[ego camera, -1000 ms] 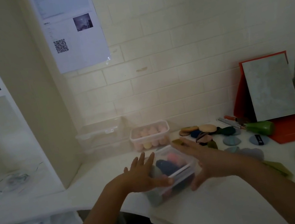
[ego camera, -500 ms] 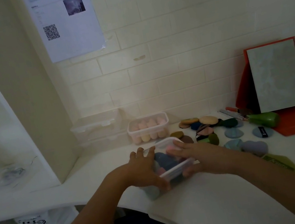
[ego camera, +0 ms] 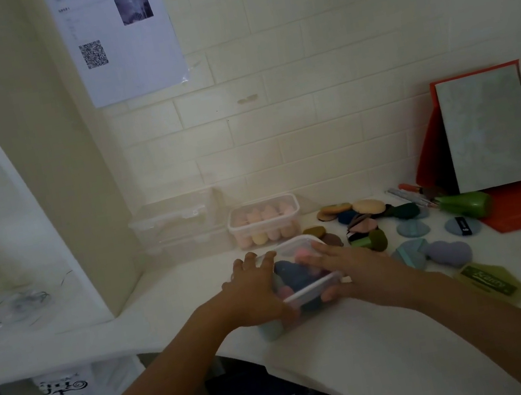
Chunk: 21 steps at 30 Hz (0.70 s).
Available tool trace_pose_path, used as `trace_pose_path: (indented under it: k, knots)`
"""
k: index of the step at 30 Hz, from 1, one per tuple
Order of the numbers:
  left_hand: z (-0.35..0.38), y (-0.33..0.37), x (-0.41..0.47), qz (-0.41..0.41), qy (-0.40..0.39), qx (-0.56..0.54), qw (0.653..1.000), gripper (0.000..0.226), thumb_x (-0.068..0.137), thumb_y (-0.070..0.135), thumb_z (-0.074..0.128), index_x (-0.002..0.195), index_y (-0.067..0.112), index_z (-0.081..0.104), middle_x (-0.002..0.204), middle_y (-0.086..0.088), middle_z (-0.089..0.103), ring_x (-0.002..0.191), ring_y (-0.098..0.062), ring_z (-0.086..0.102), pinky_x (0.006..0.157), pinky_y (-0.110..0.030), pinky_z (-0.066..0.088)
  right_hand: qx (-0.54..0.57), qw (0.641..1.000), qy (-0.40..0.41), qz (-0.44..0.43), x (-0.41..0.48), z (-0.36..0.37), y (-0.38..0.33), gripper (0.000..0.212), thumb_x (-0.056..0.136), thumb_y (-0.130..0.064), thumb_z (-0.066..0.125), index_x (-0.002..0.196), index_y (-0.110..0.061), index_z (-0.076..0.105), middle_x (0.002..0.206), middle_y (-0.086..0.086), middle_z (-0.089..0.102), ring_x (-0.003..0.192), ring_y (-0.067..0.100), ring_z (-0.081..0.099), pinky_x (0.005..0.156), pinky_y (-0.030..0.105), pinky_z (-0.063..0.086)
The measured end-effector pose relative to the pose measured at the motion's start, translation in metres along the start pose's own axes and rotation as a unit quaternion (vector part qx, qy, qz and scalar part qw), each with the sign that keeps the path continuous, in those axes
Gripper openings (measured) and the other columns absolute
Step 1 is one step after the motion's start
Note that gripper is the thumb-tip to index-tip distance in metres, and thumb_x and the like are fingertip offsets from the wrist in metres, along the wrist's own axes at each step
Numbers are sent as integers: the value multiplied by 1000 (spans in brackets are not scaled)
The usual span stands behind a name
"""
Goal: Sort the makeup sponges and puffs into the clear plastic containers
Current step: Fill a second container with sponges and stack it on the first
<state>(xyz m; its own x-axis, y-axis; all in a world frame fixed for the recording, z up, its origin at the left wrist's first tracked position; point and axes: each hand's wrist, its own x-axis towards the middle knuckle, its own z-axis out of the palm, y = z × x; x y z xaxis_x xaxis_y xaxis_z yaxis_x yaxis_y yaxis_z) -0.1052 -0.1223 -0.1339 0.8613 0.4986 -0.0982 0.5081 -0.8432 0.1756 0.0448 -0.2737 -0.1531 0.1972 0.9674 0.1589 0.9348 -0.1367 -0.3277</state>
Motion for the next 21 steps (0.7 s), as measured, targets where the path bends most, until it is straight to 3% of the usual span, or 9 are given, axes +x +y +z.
trace_pose_path:
  k: [4,7,10,13,15,17,18,20,21]
  knots:
    - [-4,3,-1,17,111,65,992,115,63,46,77,146,28,-2,154,-4,-6,142,-35,-4,112,-56,17,85,995,55,-2,1,-5,-1,81,84,-33,68,136,-53,8,150,-25,9,123,-6,35,102,16,37]
    - [-29,4,13,5,194,68,979,120,59,41,80,144,29,-3,152,-5,-6,141,-36,-4,111,-58,17,95,983,140,73,15,-4,11,86,83,-39,68,146,-37,11,158,-12,1,131,2,29,108,27,31]
    - [-66,-1,40,1,203,67,977,119,60,37,80,146,28,-2,153,-6,-5,140,-36,-4,110,-61,17,9,975,138,173,36,2,21,87,88,-44,59,151,-18,6,159,-1,4,140,26,25,110,38,28]
    - [-95,-7,77,2,185,69,980,119,60,35,80,147,27,-1,154,-7,-1,141,-35,-2,110,-61,18,-30,979,99,178,56,18,22,79,93,-45,51,151,-12,8,159,4,4,144,24,15,114,31,19]
    - [-105,-11,104,-6,163,65,984,119,61,35,81,147,28,0,155,-7,0,142,-34,-1,110,-60,18,-58,980,93,166,73,26,26,64,95,-43,44,146,-10,24,156,9,17,143,23,18,115,31,17]
    - [-111,-14,127,-13,139,76,987,118,62,37,80,148,28,0,155,-8,1,142,-34,-1,111,-59,18,-80,976,105,174,89,33,28,58,93,-46,31,131,-5,45,141,16,41,133,30,35,112,37,27]
    - [-112,-16,138,-14,127,83,988,116,63,37,80,148,29,1,155,-8,3,142,-33,2,111,-58,19,-89,973,123,172,99,37,32,59,86,-46,26,114,-4,57,121,18,56,117,34,50,104,40,39]
    - [-116,-24,155,-9,101,92,991,113,64,39,79,148,28,5,152,-9,12,139,-33,11,110,-55,24,-95,970,160,159,110,46,43,44,77,-40,31,83,-12,65,85,7,61,81,29,62,77,34,51]
    - [-117,-28,162,-4,85,93,992,111,65,39,79,148,26,7,150,-10,17,137,-32,16,110,-52,27,-102,969,170,149,112,47,45,35,77,-33,37,83,-14,66,84,5,60,78,27,62,73,32,48]
